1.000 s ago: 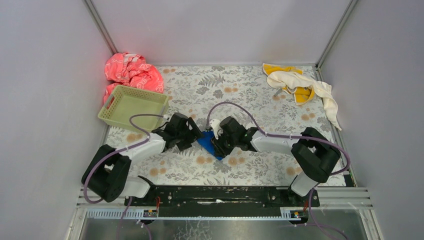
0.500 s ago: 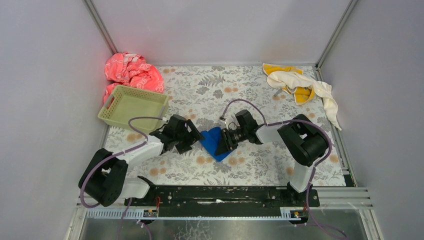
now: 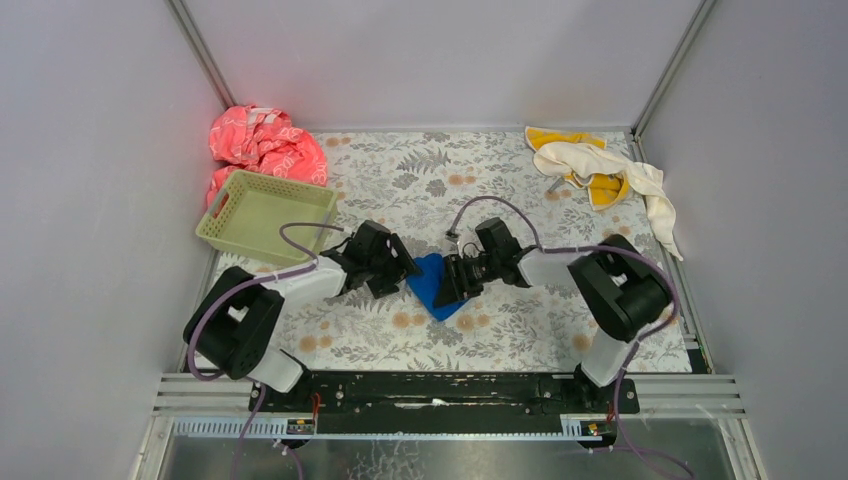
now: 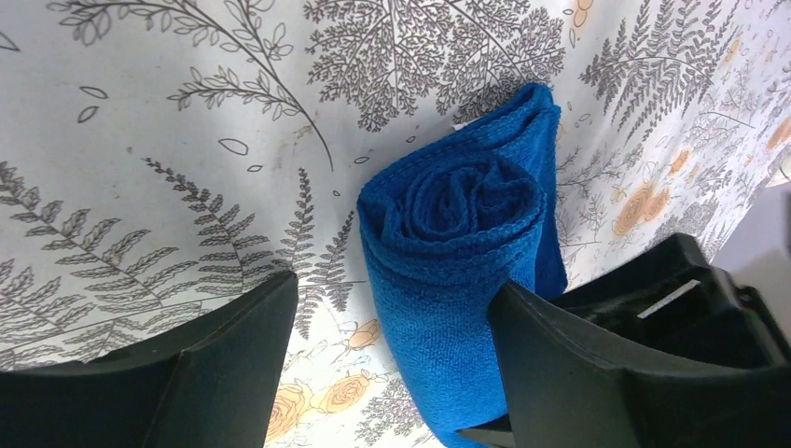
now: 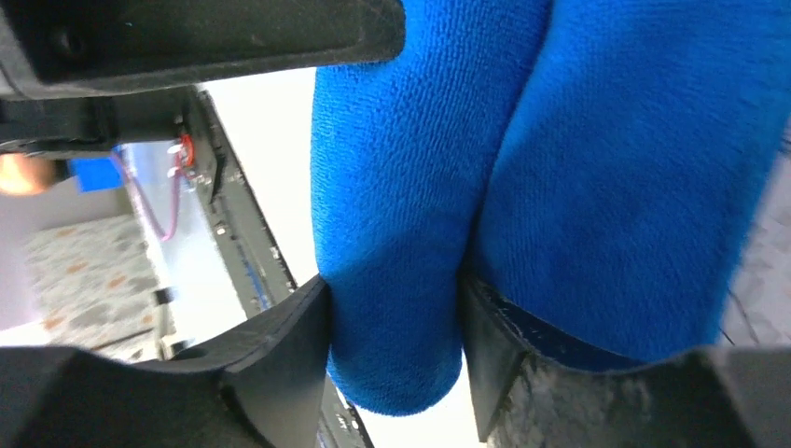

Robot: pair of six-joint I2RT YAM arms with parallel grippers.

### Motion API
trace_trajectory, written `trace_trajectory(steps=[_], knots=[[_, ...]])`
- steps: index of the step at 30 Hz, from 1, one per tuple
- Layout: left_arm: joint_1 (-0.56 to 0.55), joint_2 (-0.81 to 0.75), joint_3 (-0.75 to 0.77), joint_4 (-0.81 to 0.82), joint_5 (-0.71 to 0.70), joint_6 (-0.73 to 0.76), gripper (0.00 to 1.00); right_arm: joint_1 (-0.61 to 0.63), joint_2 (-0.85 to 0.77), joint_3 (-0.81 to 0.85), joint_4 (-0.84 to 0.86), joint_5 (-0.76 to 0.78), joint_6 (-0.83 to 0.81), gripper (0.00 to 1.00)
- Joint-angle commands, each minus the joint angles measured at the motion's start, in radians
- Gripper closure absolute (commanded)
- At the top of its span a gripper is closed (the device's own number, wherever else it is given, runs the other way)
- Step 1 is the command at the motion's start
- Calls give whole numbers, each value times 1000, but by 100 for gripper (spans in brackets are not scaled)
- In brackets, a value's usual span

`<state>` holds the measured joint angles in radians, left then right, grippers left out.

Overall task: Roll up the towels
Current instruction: Roll the towel at the center of the board.

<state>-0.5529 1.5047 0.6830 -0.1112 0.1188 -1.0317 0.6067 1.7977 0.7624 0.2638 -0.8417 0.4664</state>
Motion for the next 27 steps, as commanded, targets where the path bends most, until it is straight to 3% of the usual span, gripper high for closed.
trace_trajectory(steps=[1, 5, 15, 21, 27], knots=[[-16, 43, -43, -13, -31, 22, 27, 22, -185, 11, -230, 343, -127, 38], [-16, 43, -63, -23, -41, 21, 28, 120, -320, 51, -335, 591, -205, 27], [-16, 22, -62, -52, -71, 16, 28, 430, -363, 141, -402, 1027, -374, 26], [-16, 21, -58, -51, -72, 16, 28, 539, -251, 168, -400, 1159, -411, 26], [-16, 24, -59, -44, -61, 16, 28, 546, -109, 183, -406, 1188, -441, 28]])
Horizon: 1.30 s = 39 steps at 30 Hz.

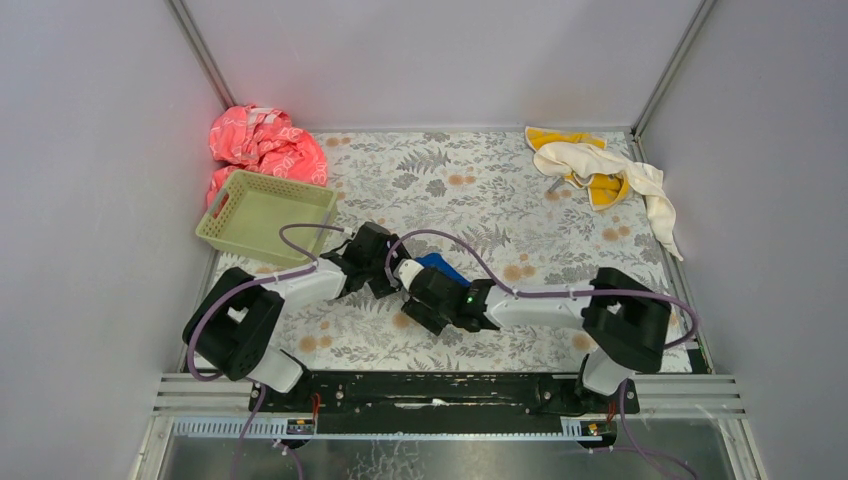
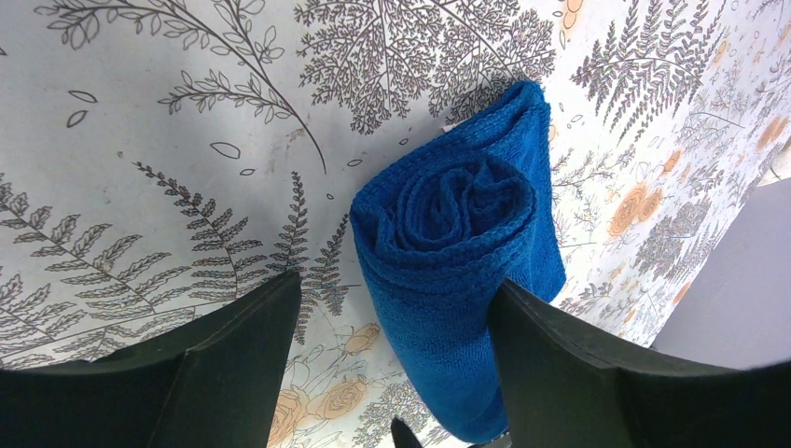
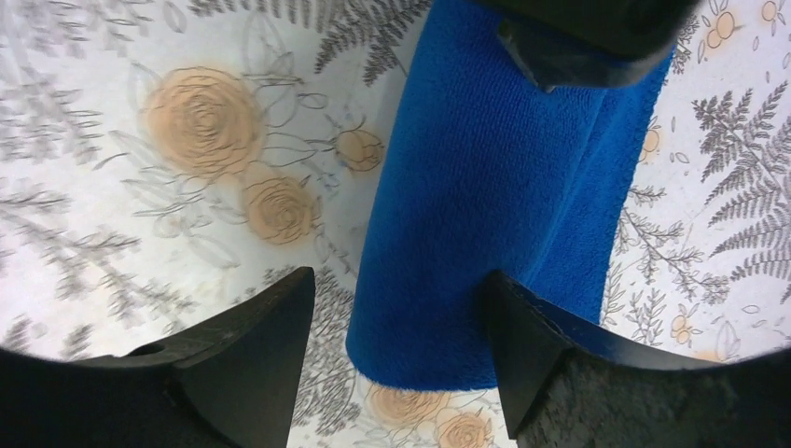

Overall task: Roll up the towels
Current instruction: Roll the towel at the center of the board.

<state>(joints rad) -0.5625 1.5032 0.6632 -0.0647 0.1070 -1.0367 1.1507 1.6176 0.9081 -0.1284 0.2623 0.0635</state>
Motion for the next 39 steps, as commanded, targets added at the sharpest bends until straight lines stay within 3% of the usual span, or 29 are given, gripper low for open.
trace_trajectory(steps=[1, 5, 9, 16, 22, 28, 33, 39], knots=[[-7, 24, -39, -91, -49, 21, 28, 1, 83, 29, -5, 89, -50, 28], [-7, 19, -36, -93, -49, 24, 28, -35, 97, 6, 12, 32, -83, 35], [-7, 20, -26, -90, -46, 29, 27, -97, 100, -1, -13, -84, -98, 48], [26, -77, 2, -126, -27, 32, 19, -205, 52, -10, -14, -480, -21, 71], [45, -245, -11, -201, -54, 13, 13, -285, 64, -20, 54, -707, 121, 71], [43, -326, -77, -194, 7, -41, 12, -363, 120, -66, 212, -891, 300, 71], [23, -327, -127, -118, 67, -87, 12, -426, 189, -110, 353, -1012, 463, 69], [-27, -265, -151, 5, 81, -148, 14, -488, 280, -219, 681, -1144, 718, 68]])
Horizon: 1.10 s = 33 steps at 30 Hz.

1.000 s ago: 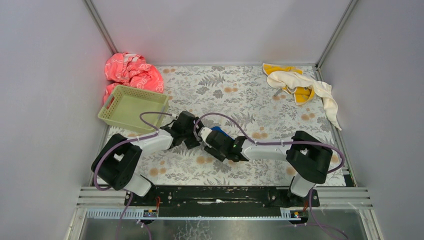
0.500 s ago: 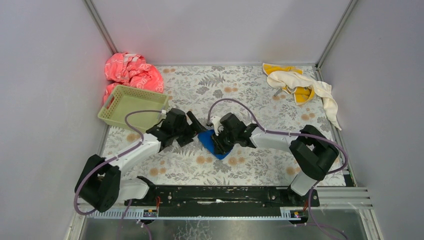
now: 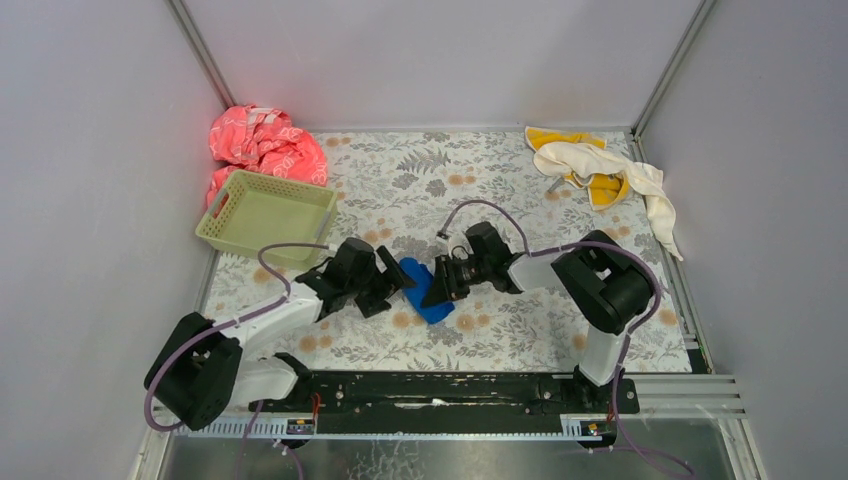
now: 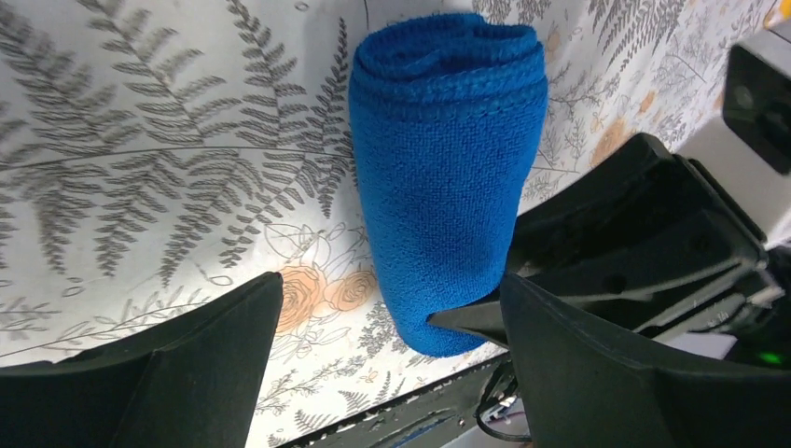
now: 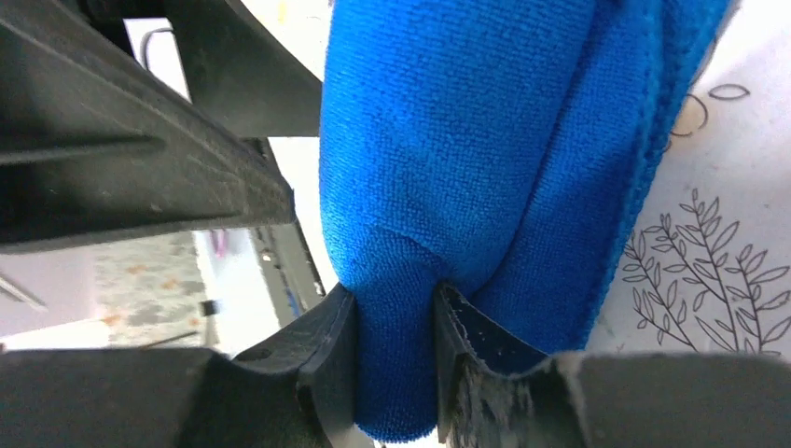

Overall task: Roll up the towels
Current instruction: Roll the towel at the center of the board.

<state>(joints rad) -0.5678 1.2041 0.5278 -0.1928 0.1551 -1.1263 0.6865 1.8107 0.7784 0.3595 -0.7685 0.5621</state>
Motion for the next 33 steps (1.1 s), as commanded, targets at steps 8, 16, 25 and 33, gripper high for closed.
trace_trajectory(steps=[8, 16, 25, 33], knots=[[-61, 181, 32, 238, 43, -66, 20, -83, 211, -211, 549, -177, 462, 67], [-69, 234, 39, 277, 20, -56, 23, -113, 331, -253, 762, -217, 614, 65], [-76, 275, 45, 297, -9, -44, 22, -113, 334, -193, 617, -228, 534, 63], [-88, 322, 35, 345, -13, -44, 25, -124, 365, -207, 707, -248, 606, 62]])
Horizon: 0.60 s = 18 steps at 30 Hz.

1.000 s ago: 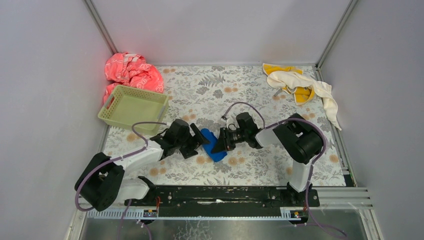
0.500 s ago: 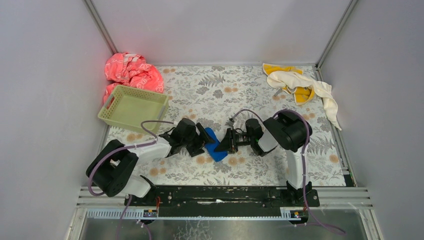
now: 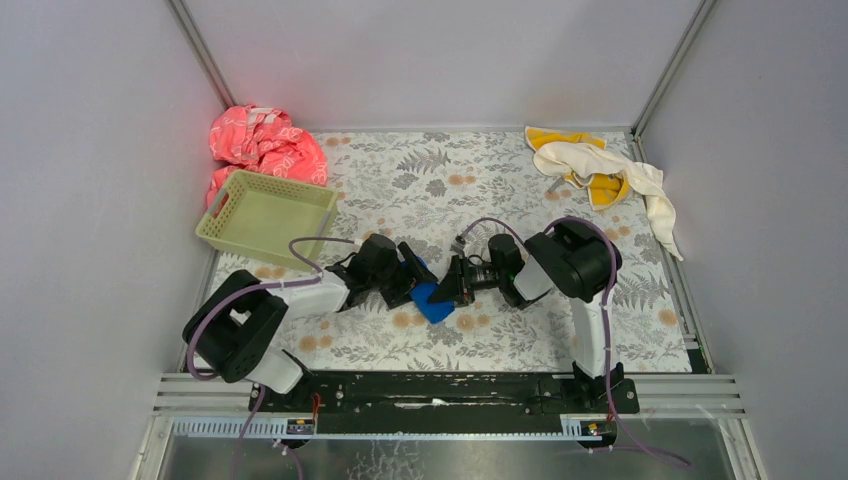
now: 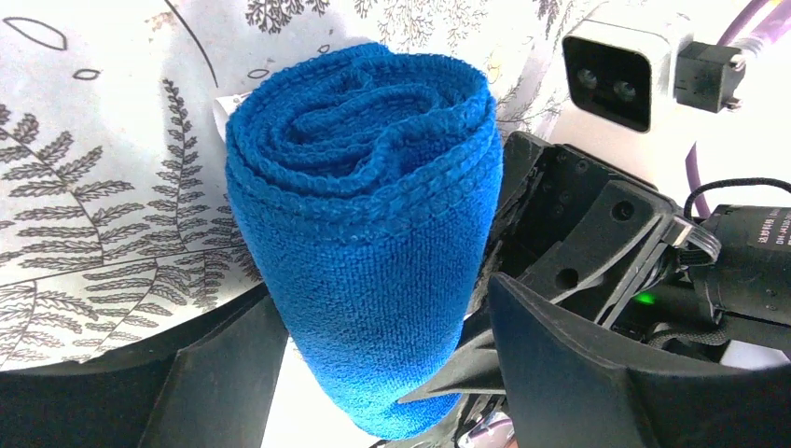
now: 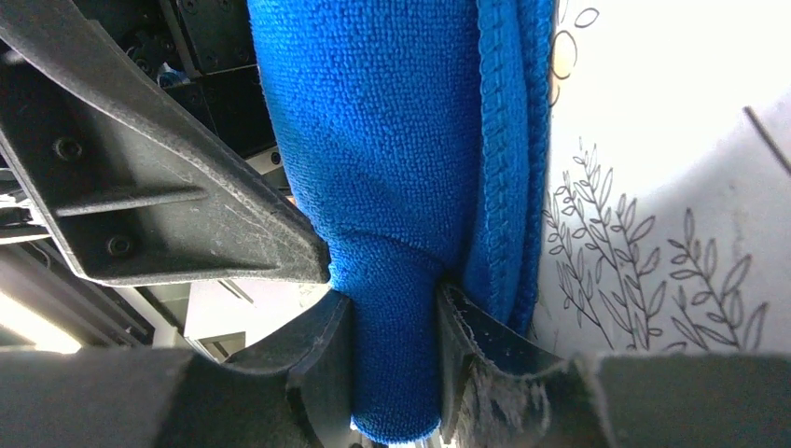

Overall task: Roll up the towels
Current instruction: Roll the towel at the center of the board.

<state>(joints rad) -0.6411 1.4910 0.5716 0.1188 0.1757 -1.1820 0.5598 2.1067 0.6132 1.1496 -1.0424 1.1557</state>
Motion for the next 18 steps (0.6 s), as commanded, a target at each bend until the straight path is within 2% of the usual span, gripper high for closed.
trace_trajectory(steps=[1, 4, 7, 9, 11, 15, 18], knots=[[-15, 30, -13, 38, -36, 10, 25, -4, 81, -49, -51, 24, 37, 62], [-15, 11, -26, 38, -47, 14, 26, -16, 113, -61, 40, 14, 87, 59], [-16, 21, -26, 24, -53, 10, 39, -16, 97, -68, 42, 24, 82, 52], [-15, 36, -23, 14, -54, 3, 44, -17, 46, -70, -25, 45, 34, 46], [-16, 49, -17, -8, -62, -1, 46, -17, -39, -62, -176, 80, -96, 40], [-16, 64, -1, -61, -85, 8, 48, -15, -232, -5, -623, 237, -412, 31], [-16, 70, 13, -93, -98, 15, 48, -12, -367, 5, -815, 391, -555, 28]])
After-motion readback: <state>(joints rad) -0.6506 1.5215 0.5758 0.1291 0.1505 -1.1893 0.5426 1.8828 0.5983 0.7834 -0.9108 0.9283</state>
